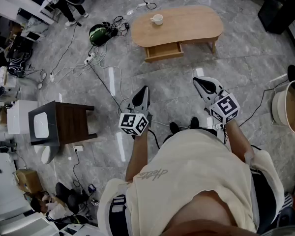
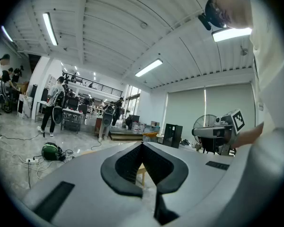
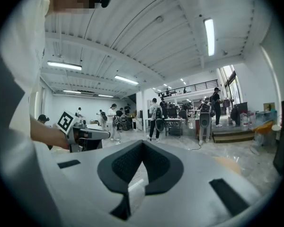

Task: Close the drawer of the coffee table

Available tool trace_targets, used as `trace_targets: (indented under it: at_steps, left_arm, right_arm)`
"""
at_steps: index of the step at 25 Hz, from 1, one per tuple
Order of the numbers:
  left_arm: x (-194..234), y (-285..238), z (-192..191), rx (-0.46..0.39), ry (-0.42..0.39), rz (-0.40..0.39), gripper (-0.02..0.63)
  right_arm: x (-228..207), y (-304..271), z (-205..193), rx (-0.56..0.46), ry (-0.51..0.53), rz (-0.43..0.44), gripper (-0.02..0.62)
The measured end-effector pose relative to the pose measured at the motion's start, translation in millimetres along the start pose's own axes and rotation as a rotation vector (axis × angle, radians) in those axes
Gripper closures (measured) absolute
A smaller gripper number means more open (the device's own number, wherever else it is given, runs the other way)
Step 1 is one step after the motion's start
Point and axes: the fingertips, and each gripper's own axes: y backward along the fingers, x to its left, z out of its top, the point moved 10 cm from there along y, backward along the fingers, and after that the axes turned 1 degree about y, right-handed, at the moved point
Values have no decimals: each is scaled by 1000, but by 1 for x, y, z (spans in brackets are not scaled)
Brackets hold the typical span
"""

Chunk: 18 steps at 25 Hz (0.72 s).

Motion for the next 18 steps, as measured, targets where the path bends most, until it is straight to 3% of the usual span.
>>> trace_targets:
  at_steps: [10,18]
  left_arm:
    - [20,14,8,-6,3,2,601]
    - [37,22,17,-30,-5,-52,601]
  right_arm:
    - [11,-11,4,-14,-27,-48,600]
    - [28,-29,2,-21,-47,-55,600]
